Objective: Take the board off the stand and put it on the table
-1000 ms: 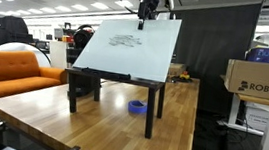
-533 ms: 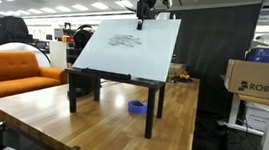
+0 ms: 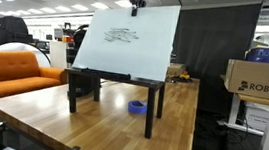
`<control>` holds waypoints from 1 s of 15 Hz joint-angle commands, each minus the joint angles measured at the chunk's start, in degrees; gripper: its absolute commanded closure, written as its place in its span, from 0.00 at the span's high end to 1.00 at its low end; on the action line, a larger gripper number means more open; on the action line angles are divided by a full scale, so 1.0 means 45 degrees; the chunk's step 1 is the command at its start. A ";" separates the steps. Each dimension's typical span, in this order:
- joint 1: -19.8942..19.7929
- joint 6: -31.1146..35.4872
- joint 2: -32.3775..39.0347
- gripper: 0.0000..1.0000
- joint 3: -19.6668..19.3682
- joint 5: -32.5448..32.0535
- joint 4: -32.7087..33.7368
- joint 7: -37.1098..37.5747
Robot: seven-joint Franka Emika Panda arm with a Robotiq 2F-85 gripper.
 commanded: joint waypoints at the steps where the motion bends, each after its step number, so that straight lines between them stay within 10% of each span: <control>1: 0.0344 -0.0091 -0.2426 0.02 -0.0059 -0.0619 -0.2501 0.0775; 15: 0.0790 0.1020 -0.6210 0.02 -0.0420 -0.0474 -0.6518 0.3961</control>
